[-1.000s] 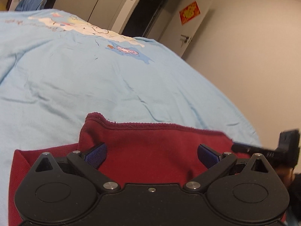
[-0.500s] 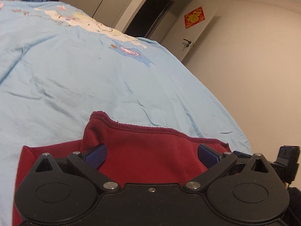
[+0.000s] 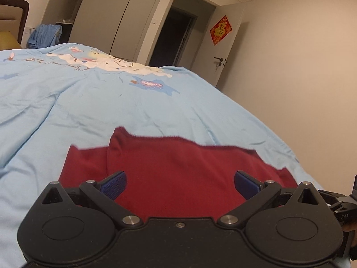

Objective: Fold small clothes
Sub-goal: 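Press the folded sweater flat with both tools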

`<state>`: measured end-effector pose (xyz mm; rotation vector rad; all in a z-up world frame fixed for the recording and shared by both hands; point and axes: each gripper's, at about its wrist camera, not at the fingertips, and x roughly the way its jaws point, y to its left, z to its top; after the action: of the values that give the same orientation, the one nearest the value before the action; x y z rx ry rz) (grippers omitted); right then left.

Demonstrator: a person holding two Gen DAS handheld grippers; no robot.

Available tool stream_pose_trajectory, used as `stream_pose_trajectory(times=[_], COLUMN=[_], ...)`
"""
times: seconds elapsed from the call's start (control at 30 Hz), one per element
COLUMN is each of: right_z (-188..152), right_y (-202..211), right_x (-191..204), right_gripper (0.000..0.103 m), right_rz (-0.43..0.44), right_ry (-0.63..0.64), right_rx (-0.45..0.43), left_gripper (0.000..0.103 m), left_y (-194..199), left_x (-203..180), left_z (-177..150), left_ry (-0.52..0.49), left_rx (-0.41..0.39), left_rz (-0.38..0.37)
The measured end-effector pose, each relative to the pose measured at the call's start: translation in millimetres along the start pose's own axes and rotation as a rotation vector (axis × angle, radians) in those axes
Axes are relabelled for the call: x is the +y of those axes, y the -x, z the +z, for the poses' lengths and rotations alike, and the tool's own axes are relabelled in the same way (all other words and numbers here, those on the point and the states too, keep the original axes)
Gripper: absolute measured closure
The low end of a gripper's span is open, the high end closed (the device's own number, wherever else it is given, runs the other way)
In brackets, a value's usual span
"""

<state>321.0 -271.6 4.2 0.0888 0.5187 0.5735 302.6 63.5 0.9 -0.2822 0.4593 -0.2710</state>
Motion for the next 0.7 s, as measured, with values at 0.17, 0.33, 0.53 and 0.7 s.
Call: stream_pose_trajectory(times=[0.17,0.33,0.53,0.7], right_z=[-25,-37,-49,-54], right_y=[6,10,8,7], right_x=[3,-2,9,17], right_gripper=[0.000,0.000,0.000,0.000], right_rz=[-0.054,-0.090,-0.168,-0.214], right_ry=[-0.030,-0.147,-0.135,-0.125], right_rx=[0.004,-0.029,-0.070,-0.089], left_gripper=[0.001,0.001,0.001,0.001], left_y=[29,53,63,61], left_x=[-8,-11,-9,-13], left_z=[-33,-56,-75,-86], left_ry=[0.013,0.089,0.197,0.241], left_rx=[-0.002,-0.022,0.001,0.011], left_rz=[0.092,0.251,0.261,0.236])
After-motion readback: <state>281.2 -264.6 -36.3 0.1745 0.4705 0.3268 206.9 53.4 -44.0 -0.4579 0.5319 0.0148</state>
